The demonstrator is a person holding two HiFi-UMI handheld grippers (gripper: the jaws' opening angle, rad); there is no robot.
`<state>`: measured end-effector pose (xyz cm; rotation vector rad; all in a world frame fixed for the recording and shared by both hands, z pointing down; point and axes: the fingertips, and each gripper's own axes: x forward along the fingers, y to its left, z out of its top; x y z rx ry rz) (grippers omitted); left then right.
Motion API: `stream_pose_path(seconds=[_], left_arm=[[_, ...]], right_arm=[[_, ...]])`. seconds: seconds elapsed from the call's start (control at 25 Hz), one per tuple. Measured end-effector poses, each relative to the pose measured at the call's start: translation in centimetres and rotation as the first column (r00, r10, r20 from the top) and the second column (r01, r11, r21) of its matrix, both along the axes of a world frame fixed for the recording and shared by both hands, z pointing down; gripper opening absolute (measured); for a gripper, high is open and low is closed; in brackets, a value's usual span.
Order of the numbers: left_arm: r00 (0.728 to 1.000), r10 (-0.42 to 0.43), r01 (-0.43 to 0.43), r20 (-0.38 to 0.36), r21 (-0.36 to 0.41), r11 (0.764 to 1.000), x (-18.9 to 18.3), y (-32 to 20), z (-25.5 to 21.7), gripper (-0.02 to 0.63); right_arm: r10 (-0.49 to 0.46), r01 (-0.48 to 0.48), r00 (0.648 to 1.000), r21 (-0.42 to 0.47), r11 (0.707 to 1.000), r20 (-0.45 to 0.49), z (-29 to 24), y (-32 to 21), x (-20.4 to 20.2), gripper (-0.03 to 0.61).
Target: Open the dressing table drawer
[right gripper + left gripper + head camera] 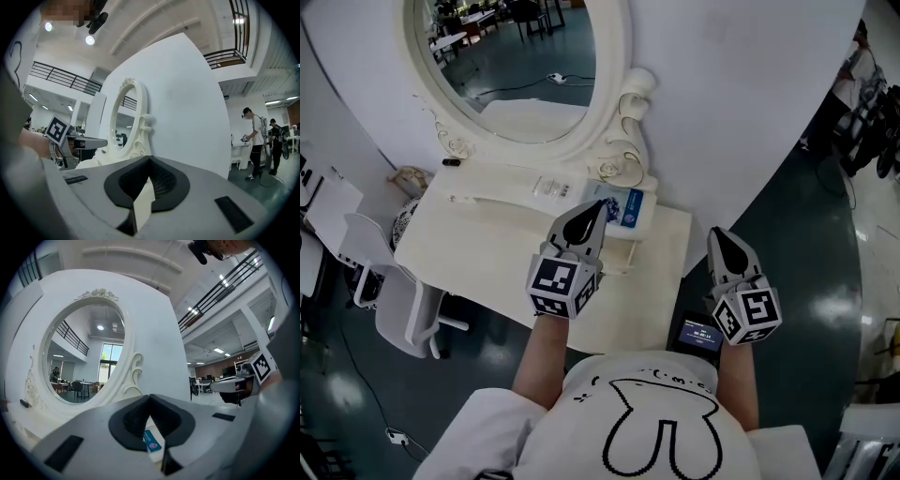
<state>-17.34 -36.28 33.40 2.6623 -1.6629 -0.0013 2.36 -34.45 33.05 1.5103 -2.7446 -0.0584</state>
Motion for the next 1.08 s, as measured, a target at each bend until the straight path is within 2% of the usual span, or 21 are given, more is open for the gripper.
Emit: stream_pose_path(seconds=[0.84,1.08], left_arm=[[0.999,0.021,-0.021,0.025,0.002,1.0,0.49,0.53,-0.22,0.008],[0.998,0.02,-0.021,0.053,0.009,1.0,0.61,0.76,-0.19,0.008]], right_arm=[[-0.021,0.021,1.0,0.003,1.0,-0.003,-0.28,0.24,-0.47,0.014],[-0.015,0.015,1.0,0.011,1.0,-0.005,-0.49,0.47,-0.43,0.014]])
